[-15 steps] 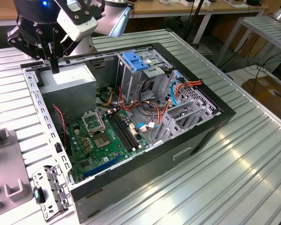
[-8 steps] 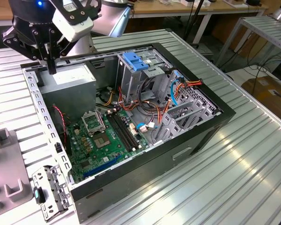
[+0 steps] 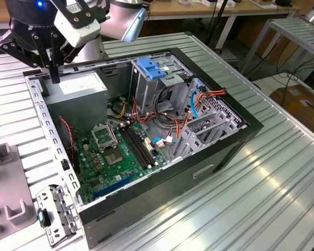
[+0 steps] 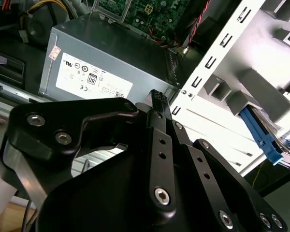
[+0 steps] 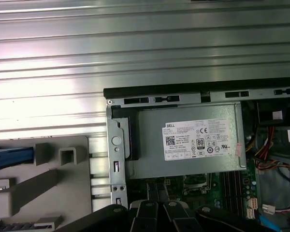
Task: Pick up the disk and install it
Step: 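Reach for the disk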
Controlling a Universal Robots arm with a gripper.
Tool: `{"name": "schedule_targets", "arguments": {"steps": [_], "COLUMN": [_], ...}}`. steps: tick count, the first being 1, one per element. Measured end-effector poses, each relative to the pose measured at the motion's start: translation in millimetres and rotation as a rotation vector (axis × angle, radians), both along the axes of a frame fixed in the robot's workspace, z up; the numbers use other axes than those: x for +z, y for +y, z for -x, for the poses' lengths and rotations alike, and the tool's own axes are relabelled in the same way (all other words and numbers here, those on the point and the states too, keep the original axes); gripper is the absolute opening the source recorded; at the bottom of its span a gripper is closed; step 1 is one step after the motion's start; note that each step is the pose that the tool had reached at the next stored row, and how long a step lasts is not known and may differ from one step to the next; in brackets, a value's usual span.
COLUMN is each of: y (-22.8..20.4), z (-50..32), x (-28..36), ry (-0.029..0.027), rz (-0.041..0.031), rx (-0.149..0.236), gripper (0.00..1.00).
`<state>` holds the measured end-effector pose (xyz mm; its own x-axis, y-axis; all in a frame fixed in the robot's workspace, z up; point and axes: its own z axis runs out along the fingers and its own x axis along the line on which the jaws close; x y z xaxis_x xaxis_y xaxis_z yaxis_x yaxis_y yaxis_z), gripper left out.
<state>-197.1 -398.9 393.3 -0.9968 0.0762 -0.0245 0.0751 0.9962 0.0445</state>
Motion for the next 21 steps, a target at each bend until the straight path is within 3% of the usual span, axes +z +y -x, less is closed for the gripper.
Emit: {"name": "schedule_targets", "arguments": {"steps": [21], "y": [0.0], "z": [19.1], "x": [0.0], "ry": [-0.0001], "rz": [-0.0001], "rx": [0.0], "gripper": [0.11]}}
